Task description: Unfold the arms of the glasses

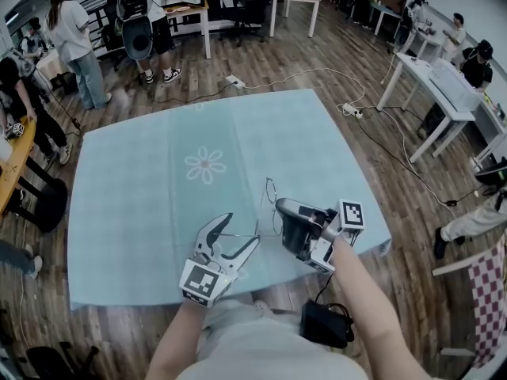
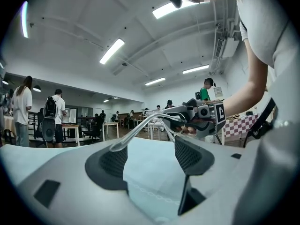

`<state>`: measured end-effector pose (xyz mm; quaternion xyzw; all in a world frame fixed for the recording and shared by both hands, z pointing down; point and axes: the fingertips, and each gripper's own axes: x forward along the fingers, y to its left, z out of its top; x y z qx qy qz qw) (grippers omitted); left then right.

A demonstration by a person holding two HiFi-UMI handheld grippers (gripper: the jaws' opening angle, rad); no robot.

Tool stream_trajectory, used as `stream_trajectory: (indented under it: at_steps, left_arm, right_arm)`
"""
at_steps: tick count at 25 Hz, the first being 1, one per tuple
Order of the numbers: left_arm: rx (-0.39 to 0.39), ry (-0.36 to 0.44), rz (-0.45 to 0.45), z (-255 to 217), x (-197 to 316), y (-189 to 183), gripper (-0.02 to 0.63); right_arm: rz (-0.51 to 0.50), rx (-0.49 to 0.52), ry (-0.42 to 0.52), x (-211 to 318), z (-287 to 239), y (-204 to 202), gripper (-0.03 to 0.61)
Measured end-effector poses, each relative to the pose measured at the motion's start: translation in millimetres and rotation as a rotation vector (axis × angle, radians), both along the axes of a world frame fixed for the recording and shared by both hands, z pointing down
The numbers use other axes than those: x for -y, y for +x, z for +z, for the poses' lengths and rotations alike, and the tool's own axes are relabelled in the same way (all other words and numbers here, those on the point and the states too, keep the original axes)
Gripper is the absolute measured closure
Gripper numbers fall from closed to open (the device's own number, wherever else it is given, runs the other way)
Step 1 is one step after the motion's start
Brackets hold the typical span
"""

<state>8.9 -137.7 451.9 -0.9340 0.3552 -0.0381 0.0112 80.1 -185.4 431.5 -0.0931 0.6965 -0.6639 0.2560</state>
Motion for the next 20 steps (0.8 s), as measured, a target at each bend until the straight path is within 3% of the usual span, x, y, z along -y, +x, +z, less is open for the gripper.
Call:
stream_trajectory:
  at_steps: [6, 20]
  left_arm:
    - [-0.024, 0.015, 0.025, -5, -2, -12, 0.305]
    - [-0.022, 0.040, -0.011, -6, 10, -44, 0.305]
  right_arm:
    - [-0.040, 0.043, -0.013, -3, -1, 0, 0.568]
    - [-0.118, 0.065, 0.002, -7, -4, -1, 0.568]
